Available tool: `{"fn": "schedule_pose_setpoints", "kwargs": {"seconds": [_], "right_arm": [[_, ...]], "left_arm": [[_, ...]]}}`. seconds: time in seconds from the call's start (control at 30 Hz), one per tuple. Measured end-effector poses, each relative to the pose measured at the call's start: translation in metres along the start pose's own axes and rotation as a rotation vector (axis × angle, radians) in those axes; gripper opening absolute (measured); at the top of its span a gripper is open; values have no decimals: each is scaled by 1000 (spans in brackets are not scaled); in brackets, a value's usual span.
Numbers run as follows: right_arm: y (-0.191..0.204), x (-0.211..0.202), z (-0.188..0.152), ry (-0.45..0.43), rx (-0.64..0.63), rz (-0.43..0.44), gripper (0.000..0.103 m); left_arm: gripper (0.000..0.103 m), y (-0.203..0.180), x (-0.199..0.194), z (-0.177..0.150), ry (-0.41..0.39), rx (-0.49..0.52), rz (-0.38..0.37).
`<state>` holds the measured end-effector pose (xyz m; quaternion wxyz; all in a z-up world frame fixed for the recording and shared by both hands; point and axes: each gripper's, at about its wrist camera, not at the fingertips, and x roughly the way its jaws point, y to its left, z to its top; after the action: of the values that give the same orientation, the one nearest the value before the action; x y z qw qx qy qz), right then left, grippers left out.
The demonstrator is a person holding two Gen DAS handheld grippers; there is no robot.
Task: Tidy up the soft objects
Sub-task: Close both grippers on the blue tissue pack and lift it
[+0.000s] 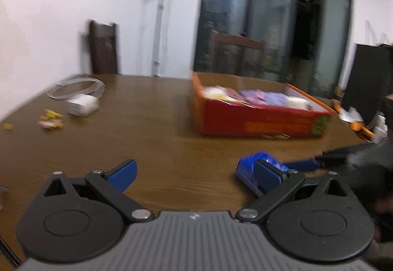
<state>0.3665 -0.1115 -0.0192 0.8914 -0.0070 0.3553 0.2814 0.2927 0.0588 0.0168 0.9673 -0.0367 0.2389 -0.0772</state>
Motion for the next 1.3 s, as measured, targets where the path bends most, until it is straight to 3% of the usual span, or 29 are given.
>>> {"fn": "schedule_pose_setpoints", "kwargs": {"seconds": [0.07,0.13,0.17,0.2,0.27,0.33,0.37,0.47,0.6,0.7,0.73,0.87,1.07,1.23,1.3], "right_arm": [[-10,-33,-25,22,-22,71,54],[-19,-58,-44,27,-48,83,55],[-24,-70,-52,25,-69,53,57],[-28,-82,-61,10,-82,-17,66],[-38,-102,-72,-29,-76,-146,68],[-51,-123,-81,-71,-20,-178,68],[-58,-132,-85,-90,29,-175,68],[-76,-152,-90,-156,215,-94,68],[-81,-147,-90,-193,278,-34,60],[-85,-126,-86,-171,308,-25,55],[-85,-119,-84,-164,317,-18,49],[-86,-96,-80,-140,347,-8,42],[-84,-85,-85,-121,395,44,28],[-81,-89,-82,-110,409,40,25],[-83,-97,-72,-143,408,34,25]], "left_arm": [[103,-20,7,-4,28,17,-69],[103,-39,14,-7,56,31,-127],[103,-51,17,-9,72,38,-160],[102,-63,18,-11,81,44,-192],[94,-80,17,-12,82,42,-234],[80,-93,15,-13,80,28,-277],[78,-95,17,-11,94,17,-291],[70,-101,19,-10,134,-26,-265],[63,-97,17,-13,160,-61,-236],[55,-95,20,-17,200,-95,-227],[54,-93,20,-18,213,-108,-228],[51,-87,20,-19,230,-157,-239],[25,-79,33,-25,290,-217,-301],[22,-77,38,-18,264,-252,-324],[22,-77,40,-5,228,-258,-350]]}}
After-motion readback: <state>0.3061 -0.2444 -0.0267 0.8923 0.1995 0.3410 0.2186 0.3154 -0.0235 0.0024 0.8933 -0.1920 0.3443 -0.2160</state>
